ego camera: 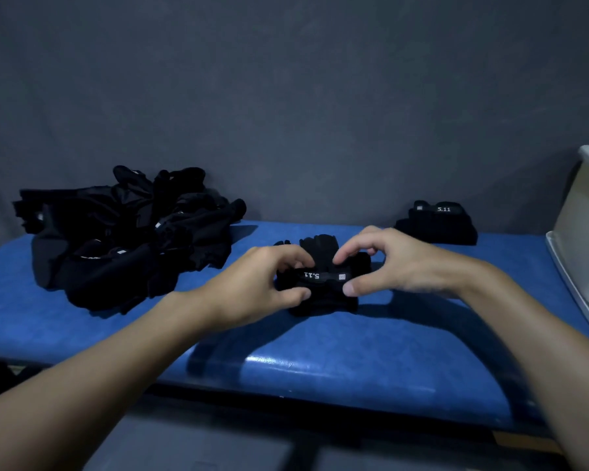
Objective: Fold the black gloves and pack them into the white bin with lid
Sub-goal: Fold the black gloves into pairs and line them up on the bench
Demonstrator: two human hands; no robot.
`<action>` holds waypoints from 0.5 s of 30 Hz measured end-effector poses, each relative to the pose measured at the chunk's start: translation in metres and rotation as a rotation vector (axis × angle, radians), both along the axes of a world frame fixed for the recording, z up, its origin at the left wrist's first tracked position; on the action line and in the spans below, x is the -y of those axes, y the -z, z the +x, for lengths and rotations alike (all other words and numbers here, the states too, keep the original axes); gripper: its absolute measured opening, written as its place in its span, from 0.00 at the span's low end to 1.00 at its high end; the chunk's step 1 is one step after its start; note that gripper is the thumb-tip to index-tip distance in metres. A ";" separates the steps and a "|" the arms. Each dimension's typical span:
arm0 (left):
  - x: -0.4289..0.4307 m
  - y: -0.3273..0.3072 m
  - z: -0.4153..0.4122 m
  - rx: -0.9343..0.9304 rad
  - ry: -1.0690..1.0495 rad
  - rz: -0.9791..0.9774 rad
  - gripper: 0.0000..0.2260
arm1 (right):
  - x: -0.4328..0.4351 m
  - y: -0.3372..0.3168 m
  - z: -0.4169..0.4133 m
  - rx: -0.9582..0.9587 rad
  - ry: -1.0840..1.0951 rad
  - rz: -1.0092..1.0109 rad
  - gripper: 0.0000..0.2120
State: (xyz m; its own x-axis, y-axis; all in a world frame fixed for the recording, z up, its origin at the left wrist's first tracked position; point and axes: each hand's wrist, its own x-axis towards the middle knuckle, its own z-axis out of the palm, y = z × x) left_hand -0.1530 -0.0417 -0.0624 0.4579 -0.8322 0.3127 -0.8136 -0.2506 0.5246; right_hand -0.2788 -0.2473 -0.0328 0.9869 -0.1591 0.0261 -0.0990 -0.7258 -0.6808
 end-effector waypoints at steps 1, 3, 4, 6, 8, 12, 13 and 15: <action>0.000 0.000 0.000 0.004 -0.003 -0.011 0.11 | -0.002 0.000 0.000 -0.025 -0.017 -0.031 0.17; 0.000 0.001 -0.001 0.018 -0.008 -0.022 0.07 | -0.004 0.002 0.000 -0.053 -0.029 -0.087 0.17; 0.000 0.000 -0.002 0.020 -0.007 -0.030 0.06 | -0.004 0.003 0.001 -0.049 -0.024 -0.099 0.16; 0.000 -0.001 -0.004 0.012 -0.005 -0.050 0.05 | -0.003 0.002 0.000 0.002 -0.010 -0.063 0.12; 0.000 -0.001 -0.004 0.002 -0.009 -0.073 0.06 | -0.002 -0.001 -0.002 0.070 -0.018 -0.005 0.06; -0.001 0.004 -0.003 0.035 0.009 -0.038 0.06 | -0.003 -0.002 -0.003 0.061 -0.057 -0.021 0.03; -0.002 0.006 -0.002 0.041 0.027 -0.008 0.06 | -0.003 -0.002 -0.004 0.017 -0.072 -0.033 0.03; -0.003 0.010 0.000 0.037 0.057 0.040 0.06 | -0.003 0.000 -0.005 -0.045 -0.097 -0.051 0.04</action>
